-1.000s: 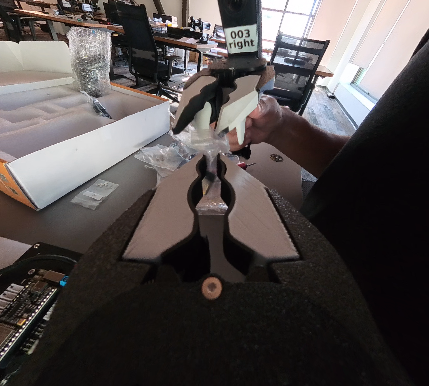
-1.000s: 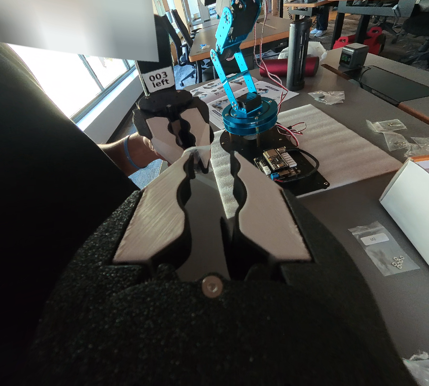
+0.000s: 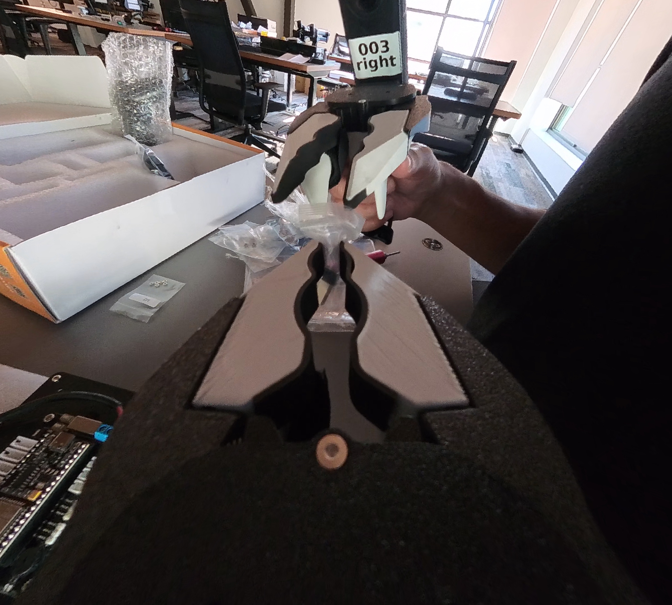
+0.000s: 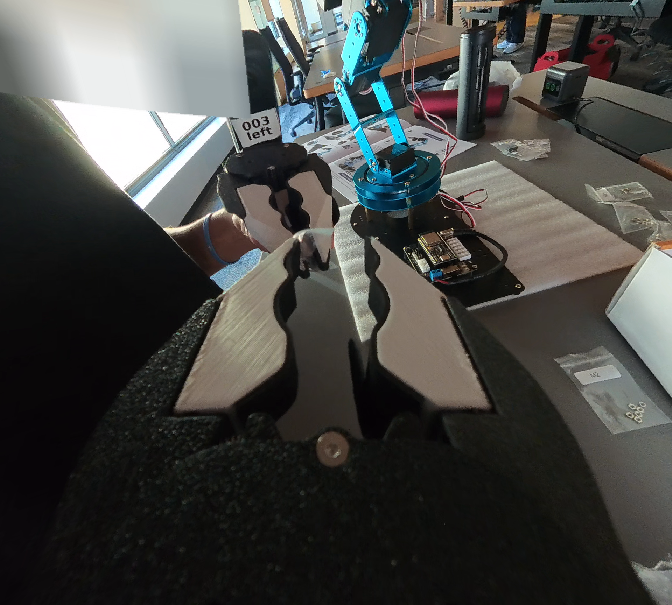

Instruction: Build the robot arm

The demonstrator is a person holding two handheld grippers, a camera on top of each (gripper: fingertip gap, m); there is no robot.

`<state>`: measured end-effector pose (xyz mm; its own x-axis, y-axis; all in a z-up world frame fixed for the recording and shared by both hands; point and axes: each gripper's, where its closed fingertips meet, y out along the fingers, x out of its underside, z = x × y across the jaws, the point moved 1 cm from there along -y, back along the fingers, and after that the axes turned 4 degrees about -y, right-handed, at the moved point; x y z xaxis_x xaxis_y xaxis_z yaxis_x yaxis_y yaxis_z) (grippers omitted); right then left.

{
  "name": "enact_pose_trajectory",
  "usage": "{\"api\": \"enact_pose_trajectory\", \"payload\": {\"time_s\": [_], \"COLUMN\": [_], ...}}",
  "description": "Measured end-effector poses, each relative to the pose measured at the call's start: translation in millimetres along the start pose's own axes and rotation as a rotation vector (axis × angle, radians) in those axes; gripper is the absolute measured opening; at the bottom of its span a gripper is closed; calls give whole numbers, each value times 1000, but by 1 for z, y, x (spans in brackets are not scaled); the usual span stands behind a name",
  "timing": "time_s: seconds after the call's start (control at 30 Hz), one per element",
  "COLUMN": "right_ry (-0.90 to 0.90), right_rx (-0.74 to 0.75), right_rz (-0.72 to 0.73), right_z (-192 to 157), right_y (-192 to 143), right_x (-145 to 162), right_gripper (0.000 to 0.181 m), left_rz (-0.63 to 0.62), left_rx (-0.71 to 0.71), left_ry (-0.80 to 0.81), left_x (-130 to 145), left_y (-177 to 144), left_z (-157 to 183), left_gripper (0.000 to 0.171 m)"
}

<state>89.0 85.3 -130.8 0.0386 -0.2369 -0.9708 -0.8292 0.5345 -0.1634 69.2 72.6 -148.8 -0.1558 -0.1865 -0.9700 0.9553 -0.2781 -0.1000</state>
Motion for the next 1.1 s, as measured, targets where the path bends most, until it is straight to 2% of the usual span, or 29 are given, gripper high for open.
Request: {"api": "enact_pose_trajectory", "payload": {"time_s": [0.3, 0.53, 0.87, 1.1], "right_ry": [13, 19, 176, 281], "right_rx": [-2, 15, 28, 7], "right_rz": [0, -13, -29, -14], "right_z": [1, 3, 11, 11], "right_y": [2, 0, -1, -3], "right_x": [0, 3, 22, 33], "right_gripper": [34, 33, 26, 19], "left_rz": [-4, -43, -145, -188], "left_rx": [1, -64, -281, -323], "left_ry": [10, 71, 343, 427], "left_x": [-1, 2, 9, 17], "left_y": [1, 3, 8, 12], "left_z": [1, -5, -20, -25], "left_gripper": [6, 6, 5, 5]}}
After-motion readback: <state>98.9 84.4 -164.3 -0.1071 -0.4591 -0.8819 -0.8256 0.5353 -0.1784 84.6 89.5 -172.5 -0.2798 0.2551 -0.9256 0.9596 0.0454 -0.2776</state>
